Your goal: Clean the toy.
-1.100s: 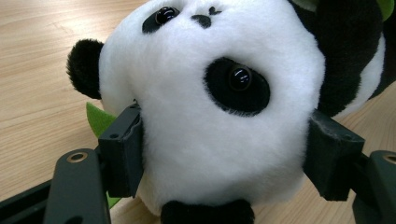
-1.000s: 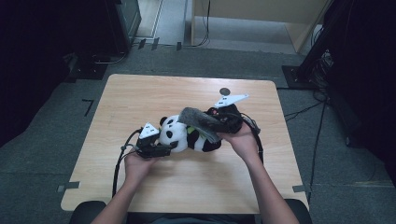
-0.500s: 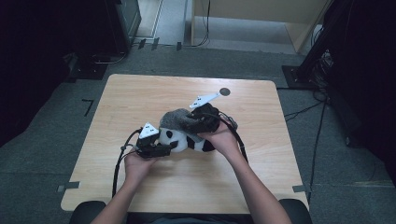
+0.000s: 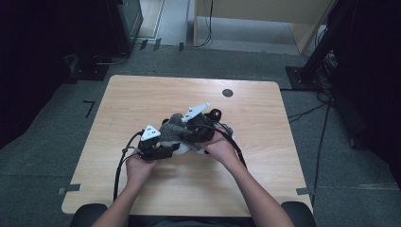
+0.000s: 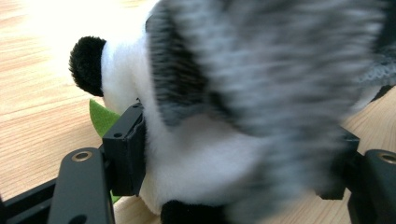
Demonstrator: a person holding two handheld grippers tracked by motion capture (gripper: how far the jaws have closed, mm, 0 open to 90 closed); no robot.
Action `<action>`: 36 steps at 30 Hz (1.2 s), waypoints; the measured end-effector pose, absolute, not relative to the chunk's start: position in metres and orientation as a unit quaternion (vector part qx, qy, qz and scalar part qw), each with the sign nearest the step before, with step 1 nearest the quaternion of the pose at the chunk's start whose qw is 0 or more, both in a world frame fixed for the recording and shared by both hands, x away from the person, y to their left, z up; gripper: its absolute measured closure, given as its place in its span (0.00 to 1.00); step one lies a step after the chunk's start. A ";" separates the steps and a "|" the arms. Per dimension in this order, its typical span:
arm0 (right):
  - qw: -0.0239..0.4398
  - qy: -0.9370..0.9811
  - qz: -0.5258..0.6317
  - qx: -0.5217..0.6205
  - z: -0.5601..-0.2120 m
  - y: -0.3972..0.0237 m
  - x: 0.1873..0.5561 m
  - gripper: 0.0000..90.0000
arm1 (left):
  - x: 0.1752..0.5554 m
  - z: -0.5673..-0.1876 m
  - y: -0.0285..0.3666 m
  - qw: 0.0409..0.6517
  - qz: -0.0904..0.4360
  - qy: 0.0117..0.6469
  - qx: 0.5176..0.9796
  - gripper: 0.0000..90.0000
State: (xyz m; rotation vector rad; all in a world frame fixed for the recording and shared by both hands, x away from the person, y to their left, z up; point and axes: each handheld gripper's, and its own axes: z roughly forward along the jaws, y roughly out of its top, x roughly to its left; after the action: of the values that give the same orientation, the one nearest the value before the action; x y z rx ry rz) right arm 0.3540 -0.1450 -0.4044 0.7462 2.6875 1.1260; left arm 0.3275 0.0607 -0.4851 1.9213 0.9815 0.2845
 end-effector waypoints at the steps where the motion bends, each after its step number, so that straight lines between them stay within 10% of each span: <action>1: 0.062 0.890 0.375 0.251 -0.405 -0.148 0.354 0.85 | 0.328 -0.485 0.061 0.463 0.116 0.400 0.782 0.31; 36: 0.083 0.851 0.383 0.350 -0.417 -0.261 0.349 0.85 | 0.329 -0.485 0.062 0.463 0.110 0.397 0.785 0.33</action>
State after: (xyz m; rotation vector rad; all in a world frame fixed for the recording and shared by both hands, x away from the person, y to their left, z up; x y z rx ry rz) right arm 0.3489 -0.2609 -0.4169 1.0441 2.5407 1.1444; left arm 0.3288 0.0616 -0.4846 1.9284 0.9762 0.2709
